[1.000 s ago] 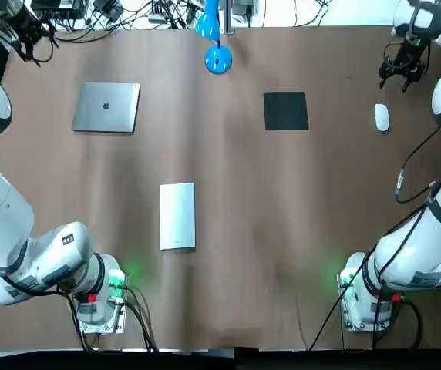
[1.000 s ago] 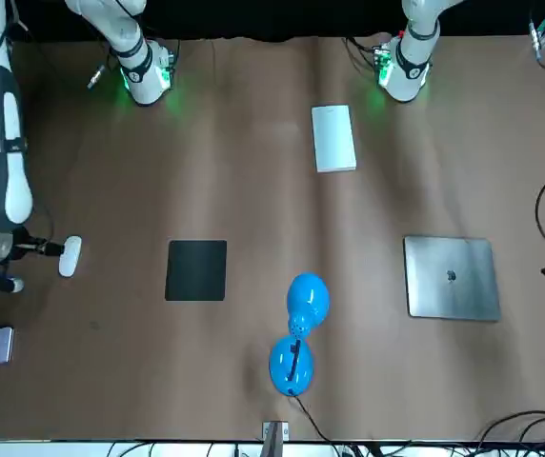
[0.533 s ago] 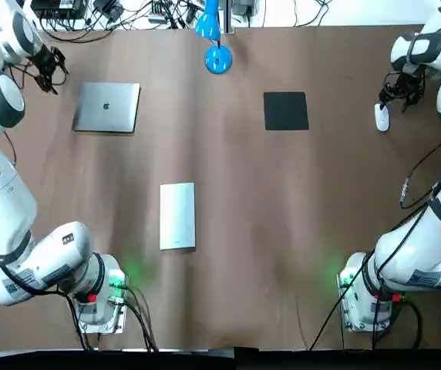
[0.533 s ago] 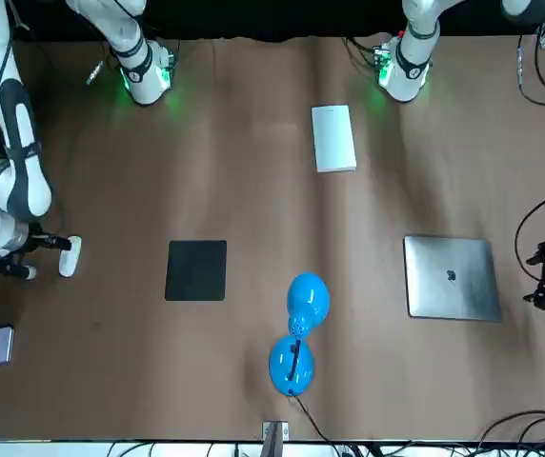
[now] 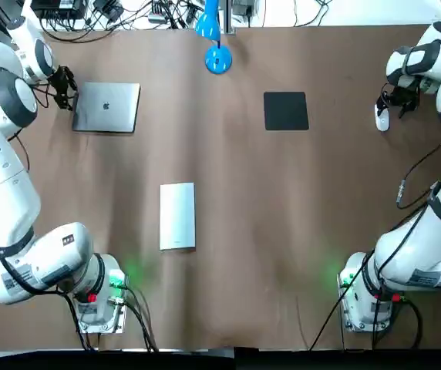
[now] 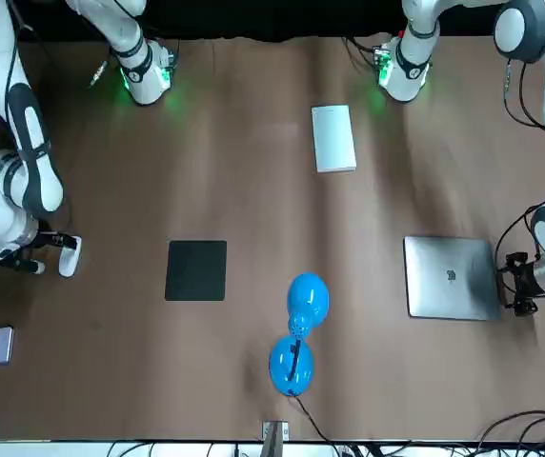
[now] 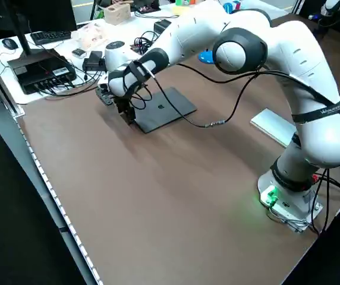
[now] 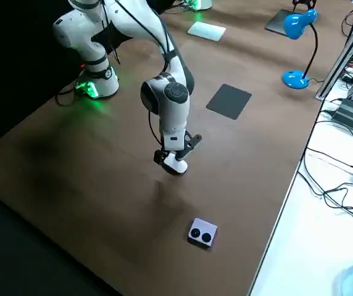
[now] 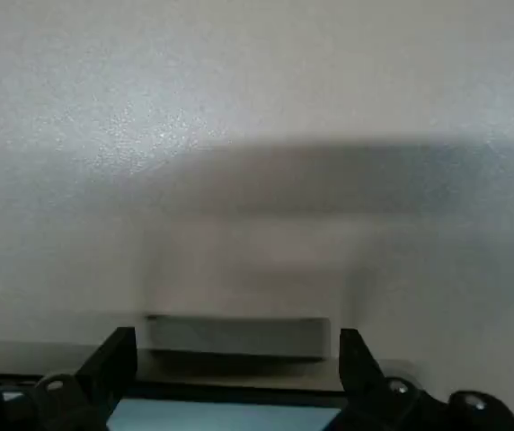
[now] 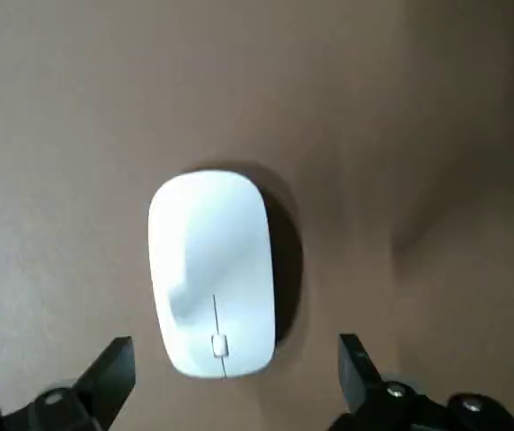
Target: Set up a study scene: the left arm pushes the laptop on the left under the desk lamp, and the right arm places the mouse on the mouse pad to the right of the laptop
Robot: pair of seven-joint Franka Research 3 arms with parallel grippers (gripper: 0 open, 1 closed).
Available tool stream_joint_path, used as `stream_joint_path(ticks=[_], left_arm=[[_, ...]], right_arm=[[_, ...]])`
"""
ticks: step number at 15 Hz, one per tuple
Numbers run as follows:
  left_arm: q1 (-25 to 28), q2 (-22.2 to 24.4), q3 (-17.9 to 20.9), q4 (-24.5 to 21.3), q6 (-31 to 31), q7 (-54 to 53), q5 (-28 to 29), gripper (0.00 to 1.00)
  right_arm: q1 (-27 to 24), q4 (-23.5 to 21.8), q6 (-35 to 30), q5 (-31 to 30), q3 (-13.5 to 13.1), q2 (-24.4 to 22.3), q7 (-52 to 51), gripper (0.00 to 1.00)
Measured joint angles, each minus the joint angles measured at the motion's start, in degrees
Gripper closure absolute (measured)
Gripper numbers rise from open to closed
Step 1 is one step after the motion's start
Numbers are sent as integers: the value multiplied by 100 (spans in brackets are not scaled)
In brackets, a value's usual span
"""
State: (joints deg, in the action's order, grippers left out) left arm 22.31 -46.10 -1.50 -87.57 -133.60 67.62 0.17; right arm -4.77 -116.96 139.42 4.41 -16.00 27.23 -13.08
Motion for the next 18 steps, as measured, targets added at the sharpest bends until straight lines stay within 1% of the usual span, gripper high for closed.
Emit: stream_joint_path(ticks=[3,7,10,12,13,15,17,18], left_arm=[[8,18,23,-87,50,190,21,0],[38,102,33,-292,37,238,22,0],[30,325,27,-638,-61,247,22,0],[13,458,15,-932,-372,301,23,0],[11,497,16,-1046,-527,329,25,0],[14,535,17,-1206,-788,340,26,0],[12,536,17,-1292,-956,340,33,0],[3,540,18,-1307,-987,337,59,0]], right_arm=[[0,-11,299,218,8,166,-20,0],[-1,-13,404,365,18,321,-25,0],[-1,-13,404,466,26,334,-36,0],[-1,-13,404,476,31,336,-37,1],[-1,-13,404,478,33,336,-37,12],[-1,-13,404,486,41,337,-37,22],[-1,-13,416,502,46,338,-38,26],[-1,-13,424,507,47,342,-38,26]])
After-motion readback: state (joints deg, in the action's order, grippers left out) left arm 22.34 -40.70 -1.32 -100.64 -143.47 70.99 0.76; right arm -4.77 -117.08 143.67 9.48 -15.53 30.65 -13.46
